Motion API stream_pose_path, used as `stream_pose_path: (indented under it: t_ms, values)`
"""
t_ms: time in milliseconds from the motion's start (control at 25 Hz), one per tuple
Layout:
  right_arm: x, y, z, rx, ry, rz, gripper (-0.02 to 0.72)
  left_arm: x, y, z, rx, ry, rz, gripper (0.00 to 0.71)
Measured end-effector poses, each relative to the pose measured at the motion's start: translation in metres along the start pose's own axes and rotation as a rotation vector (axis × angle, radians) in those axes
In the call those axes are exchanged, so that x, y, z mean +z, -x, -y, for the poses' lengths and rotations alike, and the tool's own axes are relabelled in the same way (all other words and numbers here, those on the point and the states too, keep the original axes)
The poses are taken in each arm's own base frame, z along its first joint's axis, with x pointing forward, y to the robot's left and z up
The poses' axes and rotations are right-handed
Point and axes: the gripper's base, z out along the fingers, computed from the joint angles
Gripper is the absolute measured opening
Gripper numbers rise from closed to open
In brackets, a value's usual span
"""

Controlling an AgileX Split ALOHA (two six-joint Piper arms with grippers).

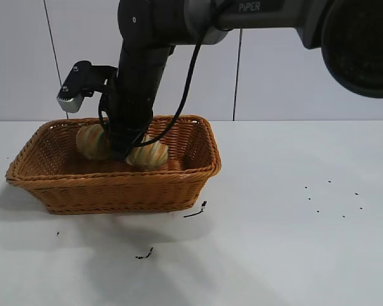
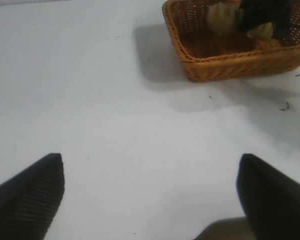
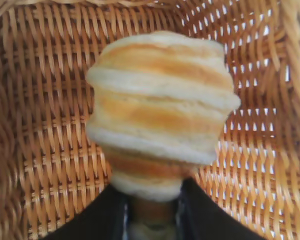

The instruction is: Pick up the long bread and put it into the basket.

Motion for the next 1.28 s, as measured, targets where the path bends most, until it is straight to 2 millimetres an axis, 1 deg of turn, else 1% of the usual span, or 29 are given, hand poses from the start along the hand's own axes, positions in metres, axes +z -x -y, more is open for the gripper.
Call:
stream_pose_path:
  t_ms: [80, 160, 280, 440, 600, 680, 720, 800, 880, 960, 1160, 1200, 1280]
  values:
    - [-0.003, 0.001, 0.001, 0.005, -0.003, 0.004, 0.591, 0.000, 0.000, 0.000, 0.000, 0.000, 0.000, 0.696]
    - [-0.012, 0.004, 0.003, 0.006, -0.016, 0.018, 0.599, 0.000, 0.000, 0.000, 0.000, 0.000, 0.000, 0.696]
    - [-0.035, 0.011, 0.009, 0.010, -0.044, 0.051, 0.600, 0.000, 0.000, 0.000, 0.000, 0.000, 0.000, 0.696]
    - [-0.057, 0.017, 0.013, 0.054, -0.065, 0.080, 0.600, 0.000, 0.000, 0.000, 0.000, 0.000, 0.000, 0.696]
    - [-0.083, 0.015, 0.023, 0.219, -0.085, 0.110, 0.600, 0.000, 0.000, 0.000, 0.000, 0.000, 0.000, 0.696]
    - [-0.095, 0.010, 0.032, 0.369, -0.093, 0.121, 0.600, 0.000, 0.000, 0.000, 0.000, 0.000, 0.000, 0.696]
    - [-0.101, 0.006, 0.037, 0.480, -0.099, 0.129, 0.600, 0.000, 0.000, 0.000, 0.000, 0.000, 0.000, 0.696]
    - [-0.111, -0.005, 0.050, 0.664, -0.121, 0.137, 0.600, 0.000, 0.000, 0.000, 0.000, 0.000, 0.000, 0.696]
    - [-0.117, -0.020, 0.062, 0.813, -0.135, 0.125, 0.600, 0.000, 0.000, 0.000, 0.000, 0.000, 0.000, 0.696]
    - [-0.120, -0.041, 0.076, 0.922, -0.149, 0.094, 0.600, 0.000, 0.000, 0.000, 0.000, 0.000, 0.000, 0.696]
    - [-0.129, -0.099, 0.110, 1.058, -0.194, 0.009, 0.600, 0.000, 0.000, 0.000, 0.000, 0.000, 0.000, 0.696]
    - [-0.132, -0.115, 0.119, 1.090, -0.213, -0.008, 0.600, 0.000, 0.000, 0.000, 0.000, 0.000, 0.000, 0.696]
    - [-0.138, -0.142, 0.132, 1.142, -0.235, -0.030, 0.600, 0.000, 0.000, 0.000, 0.000, 0.000, 0.000, 0.696]
